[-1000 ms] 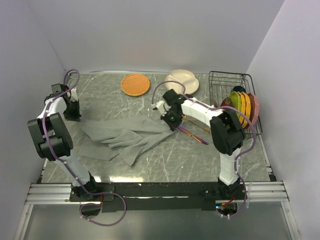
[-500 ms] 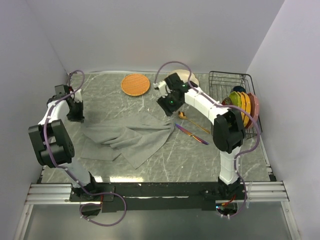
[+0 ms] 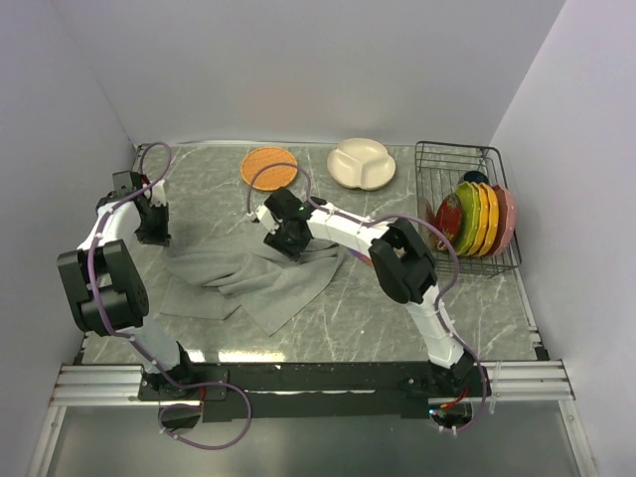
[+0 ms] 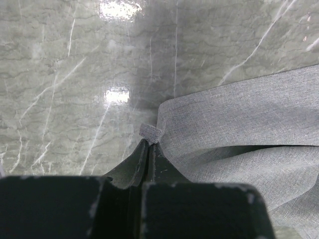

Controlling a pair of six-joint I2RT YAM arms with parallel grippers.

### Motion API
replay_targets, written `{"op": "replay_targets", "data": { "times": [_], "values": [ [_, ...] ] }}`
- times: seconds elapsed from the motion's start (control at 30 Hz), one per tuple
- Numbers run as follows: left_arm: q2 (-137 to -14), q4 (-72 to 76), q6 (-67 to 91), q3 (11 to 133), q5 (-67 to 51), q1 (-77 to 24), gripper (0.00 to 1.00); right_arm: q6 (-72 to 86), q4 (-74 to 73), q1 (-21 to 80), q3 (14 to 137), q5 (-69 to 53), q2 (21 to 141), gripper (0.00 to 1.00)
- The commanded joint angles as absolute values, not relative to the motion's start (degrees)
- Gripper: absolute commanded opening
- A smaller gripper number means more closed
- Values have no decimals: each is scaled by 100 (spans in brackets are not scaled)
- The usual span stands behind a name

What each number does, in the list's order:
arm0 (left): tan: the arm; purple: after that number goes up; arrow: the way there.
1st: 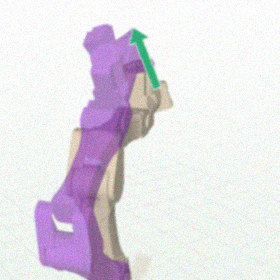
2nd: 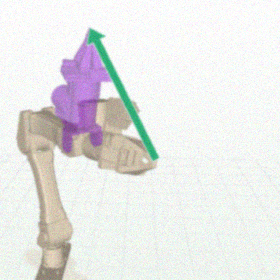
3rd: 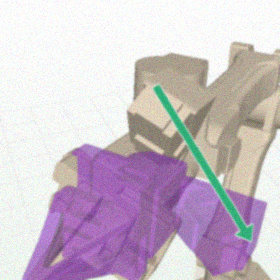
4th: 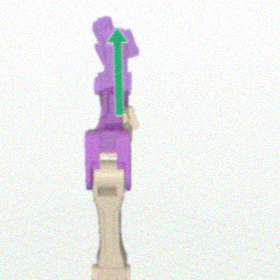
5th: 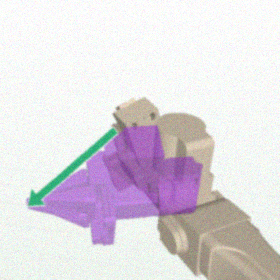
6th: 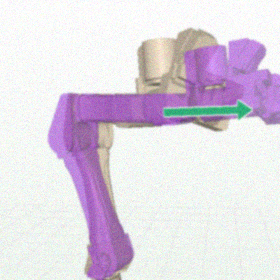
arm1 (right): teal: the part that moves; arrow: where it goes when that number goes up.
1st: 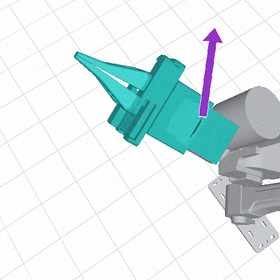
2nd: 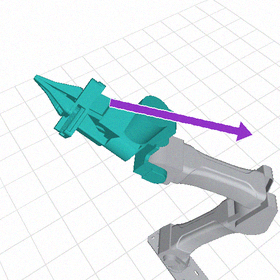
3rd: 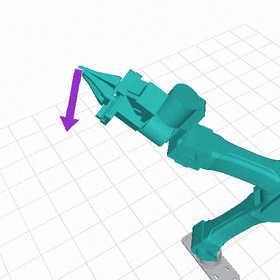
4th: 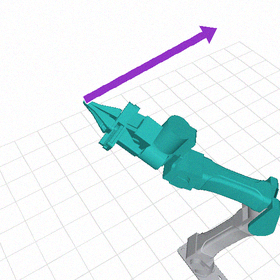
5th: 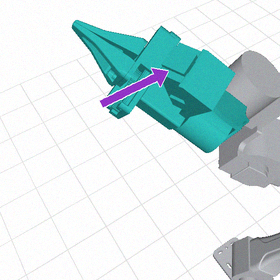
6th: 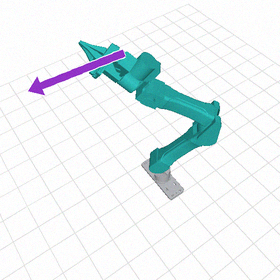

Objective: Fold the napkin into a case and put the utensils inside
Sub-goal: Pick up the crumpled napkin from the center of the board.

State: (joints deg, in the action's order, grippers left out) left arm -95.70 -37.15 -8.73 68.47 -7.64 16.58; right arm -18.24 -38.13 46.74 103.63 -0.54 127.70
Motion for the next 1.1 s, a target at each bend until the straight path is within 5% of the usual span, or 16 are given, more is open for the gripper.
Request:
{"op": "replay_targets", "data": {
  "times": [0.0, 0.1, 0.33, 0.63, 0.87, 1.07],
  "values": [
    [-9343, -3630, -826, 6873, -712, 1679, 1, -1811, -3700, 4702, 10740, -113, 12867, 62],
    [-9395, -3639, -861, 6917, -694, 1688, 1, -1767, -3578, 4702, 10670, -27, 12998, 62],
    [-9457, -3612, -1010, 6943, -607, 1714, 1, -1608, -3463, 4387, 10845, 194, 12841, 25],
    [-9642, -3568, -1072, 7092, -545, 1758, 1, -1345, -3990, 3543, 11610, -762, 12683, 0],
    [-8852, -3728, -1195, 7383, -1757, 1679, 1, -932, -3781, 3199, 11051, -2739, 11797, 0],
    [-8648, -3990, -1415, 7172, -1363, 1758, 1, -1826, -3567, 3840, 9265, -2366, 10731, 0]
  ]
}}
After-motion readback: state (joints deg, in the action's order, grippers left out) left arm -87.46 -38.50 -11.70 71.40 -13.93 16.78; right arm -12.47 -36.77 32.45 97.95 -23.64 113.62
